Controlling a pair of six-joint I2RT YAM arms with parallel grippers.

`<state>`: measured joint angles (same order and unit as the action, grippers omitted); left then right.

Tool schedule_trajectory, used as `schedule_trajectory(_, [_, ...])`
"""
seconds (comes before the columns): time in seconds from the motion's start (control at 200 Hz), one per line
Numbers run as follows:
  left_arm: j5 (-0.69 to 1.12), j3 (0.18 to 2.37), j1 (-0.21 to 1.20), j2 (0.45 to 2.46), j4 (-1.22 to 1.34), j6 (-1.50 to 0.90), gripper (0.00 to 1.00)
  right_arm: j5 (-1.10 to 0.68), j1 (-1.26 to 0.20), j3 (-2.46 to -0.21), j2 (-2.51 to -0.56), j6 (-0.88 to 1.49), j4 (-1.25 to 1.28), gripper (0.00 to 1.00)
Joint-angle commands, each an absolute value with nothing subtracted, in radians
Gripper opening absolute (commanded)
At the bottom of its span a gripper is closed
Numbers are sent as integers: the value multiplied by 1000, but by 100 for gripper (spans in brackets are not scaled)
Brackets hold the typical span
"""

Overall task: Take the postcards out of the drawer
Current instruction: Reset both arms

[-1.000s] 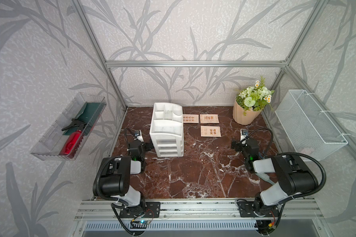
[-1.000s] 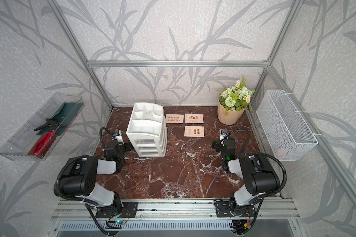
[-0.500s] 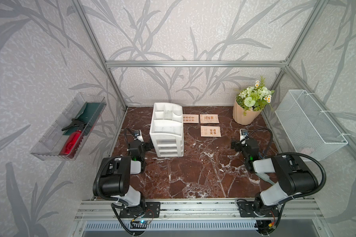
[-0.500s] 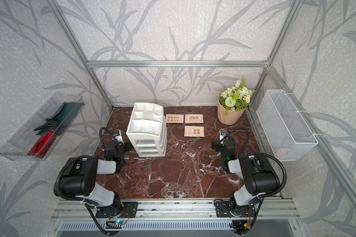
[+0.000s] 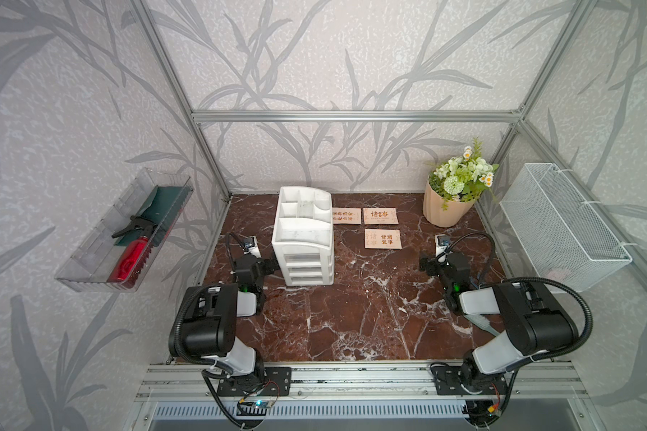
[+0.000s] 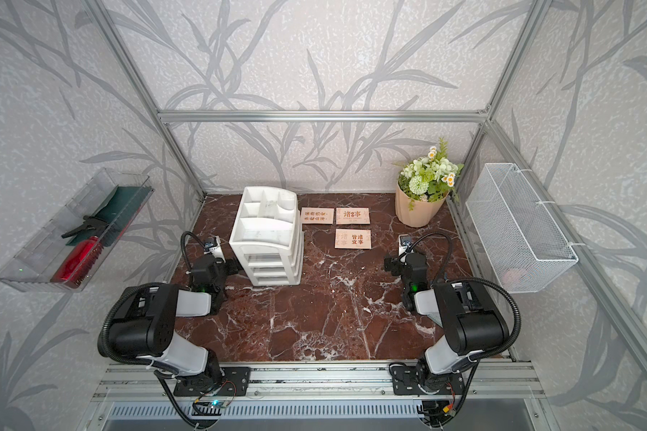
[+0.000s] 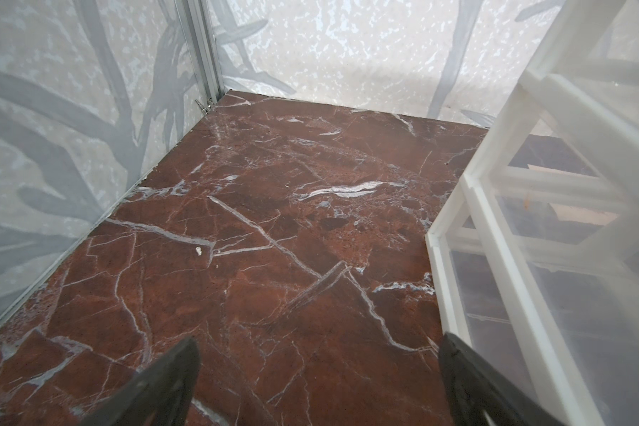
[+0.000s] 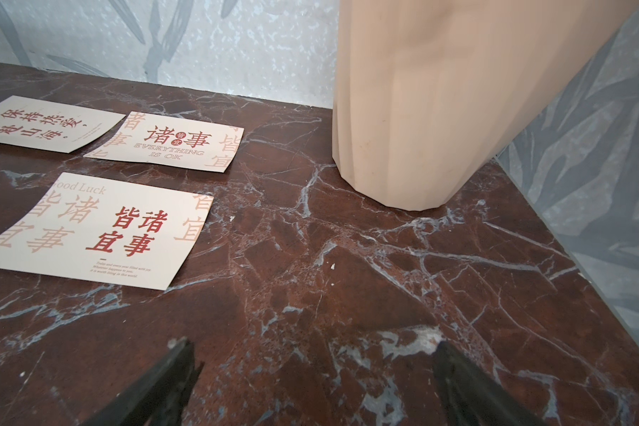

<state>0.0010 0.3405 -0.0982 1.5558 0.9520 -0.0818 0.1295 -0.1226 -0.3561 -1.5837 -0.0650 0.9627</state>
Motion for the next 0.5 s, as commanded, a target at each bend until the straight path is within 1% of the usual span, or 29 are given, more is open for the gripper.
schedule_trajectory(0.0, [-9, 352, -94, 1561, 983, -77, 99, 122, -127, -368, -1590, -72, 996, 99])
schedule_trajectory(0.03, [-9, 352, -94, 1561, 983, -76, 99, 69, -115, -374, -1591, -78, 987, 99])
schedule_trajectory(0.075, [-9, 352, -94, 1562, 983, -77, 99, -107, -70, -371, -1581, -84, 974, 99])
schedule_trajectory(0.1, [-8, 351, -95, 1562, 983, -77, 99, -249, -39, -362, -1582, -91, 998, 99])
schedule_trajectory(0.13, [-8, 352, -95, 1562, 984, -77, 99, -319, -25, -348, -1595, -94, 1049, 99])
schedule_trajectory(0.24, [-8, 352, -94, 1561, 983, -77, 99, -295, -25, -364, -1591, -94, 1010, 99])
schedule_trajectory(0.33, [-7, 351, -95, 1561, 983, -76, 99, -132, -46, -374, -1586, -62, 980, 99])
schedule_trajectory(0.495, [-8, 352, -94, 1562, 983, -77, 99, -137, -48, -379, -1586, -64, 971, 99])
